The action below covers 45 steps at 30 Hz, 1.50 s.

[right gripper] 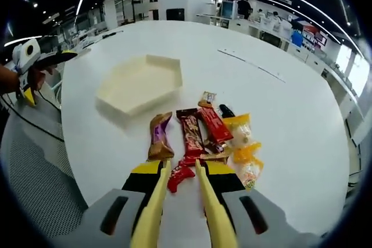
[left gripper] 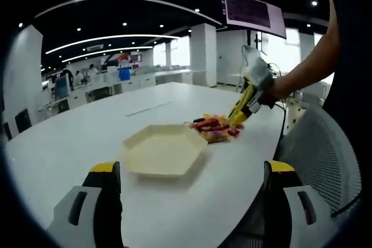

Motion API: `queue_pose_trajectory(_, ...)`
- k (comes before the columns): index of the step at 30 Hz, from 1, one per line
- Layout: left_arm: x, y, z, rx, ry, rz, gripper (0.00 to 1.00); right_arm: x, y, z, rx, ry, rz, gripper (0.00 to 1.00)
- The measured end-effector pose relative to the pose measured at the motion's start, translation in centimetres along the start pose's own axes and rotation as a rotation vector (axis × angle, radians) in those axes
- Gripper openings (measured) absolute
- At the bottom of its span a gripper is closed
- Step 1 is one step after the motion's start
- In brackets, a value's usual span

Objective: Place the target food into the container with the food tongs after gripping and lifting it, then release it inside without dropping or visibly crushing the food.

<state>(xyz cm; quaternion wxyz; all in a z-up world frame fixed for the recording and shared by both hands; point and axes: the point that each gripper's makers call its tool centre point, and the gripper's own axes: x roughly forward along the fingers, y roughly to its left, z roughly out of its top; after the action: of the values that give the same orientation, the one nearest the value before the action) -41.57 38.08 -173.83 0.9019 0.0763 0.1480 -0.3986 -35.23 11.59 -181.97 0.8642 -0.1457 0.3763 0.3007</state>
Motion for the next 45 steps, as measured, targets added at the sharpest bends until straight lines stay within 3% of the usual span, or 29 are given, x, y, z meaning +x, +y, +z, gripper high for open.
queue_pose_trajectory(6, 0.1, -0.2, -0.3, 0.005, 0.016, -0.009, 0.99, 0.4, 0.2, -1.4, 0.025, 0.032, 0.002, 0.26)
queue_pose_trajectory(19, 0.1, 0.1, -0.5, 0.006, 0.019, 0.009, 0.99, 1.0, 0.8, -2.0, 0.048, 0.082, 0.018, 0.25)
queue_pose_trajectory(24, 0.1, 0.1, -0.5, 0.008, 0.022, 0.011, 0.98, 1.0, 1.0, -1.8, 0.037, 0.098, -0.002, 0.21)
queue_pose_trajectory(27, 0.0, 0.3, -0.5, 0.011, 0.021, 0.019, 0.98, 1.1, 1.3, -1.7, 0.104, 0.109, 0.010, 0.18)
queue_pose_trajectory(30, 0.0, 0.4, -0.5, 0.004, 0.021, 0.024, 0.97, 1.1, 1.2, -1.5, 0.059, 0.102, 0.010, 0.17)
queue_pose_trajectory(45, -0.1, 1.2, -0.5, -0.003, 0.018, 0.056, 0.98, -0.7, -0.6, -0.7, 0.059, 0.081, -0.002, 0.18)
